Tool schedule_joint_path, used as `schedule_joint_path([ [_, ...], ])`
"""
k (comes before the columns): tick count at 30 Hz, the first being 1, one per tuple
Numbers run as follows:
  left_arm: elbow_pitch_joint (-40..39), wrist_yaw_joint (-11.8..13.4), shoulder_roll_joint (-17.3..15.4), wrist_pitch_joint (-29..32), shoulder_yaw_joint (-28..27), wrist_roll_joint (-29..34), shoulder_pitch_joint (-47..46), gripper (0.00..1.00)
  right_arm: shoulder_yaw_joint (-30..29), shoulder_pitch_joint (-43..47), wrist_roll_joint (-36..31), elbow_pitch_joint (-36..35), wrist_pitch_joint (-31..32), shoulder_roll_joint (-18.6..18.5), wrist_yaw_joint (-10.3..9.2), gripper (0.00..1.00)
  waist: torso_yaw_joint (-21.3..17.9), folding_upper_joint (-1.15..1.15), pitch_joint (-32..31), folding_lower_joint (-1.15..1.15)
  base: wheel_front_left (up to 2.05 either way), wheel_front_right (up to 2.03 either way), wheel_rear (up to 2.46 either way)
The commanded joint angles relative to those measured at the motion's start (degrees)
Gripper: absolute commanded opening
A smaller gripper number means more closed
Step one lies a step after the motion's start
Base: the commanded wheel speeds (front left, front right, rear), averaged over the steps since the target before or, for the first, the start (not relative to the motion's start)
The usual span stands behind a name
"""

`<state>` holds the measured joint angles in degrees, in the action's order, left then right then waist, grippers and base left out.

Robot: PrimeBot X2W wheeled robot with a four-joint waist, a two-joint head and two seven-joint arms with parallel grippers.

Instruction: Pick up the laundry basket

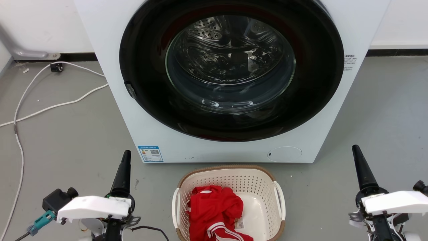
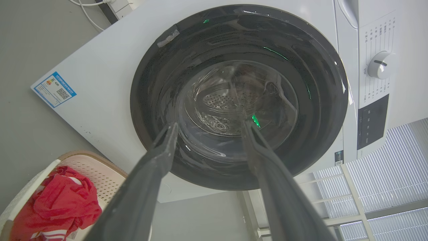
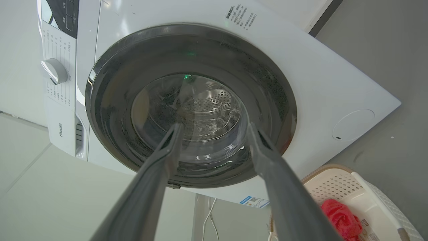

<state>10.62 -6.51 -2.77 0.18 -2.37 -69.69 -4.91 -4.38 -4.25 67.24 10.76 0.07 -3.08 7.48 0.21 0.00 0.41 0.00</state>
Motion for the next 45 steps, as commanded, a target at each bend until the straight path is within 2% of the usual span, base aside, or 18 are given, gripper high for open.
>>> schedule_joint_path([
  [1,-1.4,0.3,-0.2,-0.8,0.6,3.8,-1.6,1.00,0.2,-0.9,-4.3,-1.6,-0.8,-0.2,0.01,1.00,0.1,0.00,0.0,0.00,0.00,0.00,0.00],
  [19,-1.8,2.6,-0.2,-4.6,3.3,22.2,-1.5,1.00,1.9,-0.3,-23.0,-1.4,-4.5,0.0,0.01,1.00,0.3,0.00,0.0,0.00,0.00,0.00,0.00],
  [45,-1.0,4.5,-0.2,-8.8,5.7,40.7,-2.2,1.00,2.5,0.0,-42.8,-1.6,-7.3,0.1,0.01,1.00,0.5,0.00,0.2,0.00,0.00,0.00,0.00],
])
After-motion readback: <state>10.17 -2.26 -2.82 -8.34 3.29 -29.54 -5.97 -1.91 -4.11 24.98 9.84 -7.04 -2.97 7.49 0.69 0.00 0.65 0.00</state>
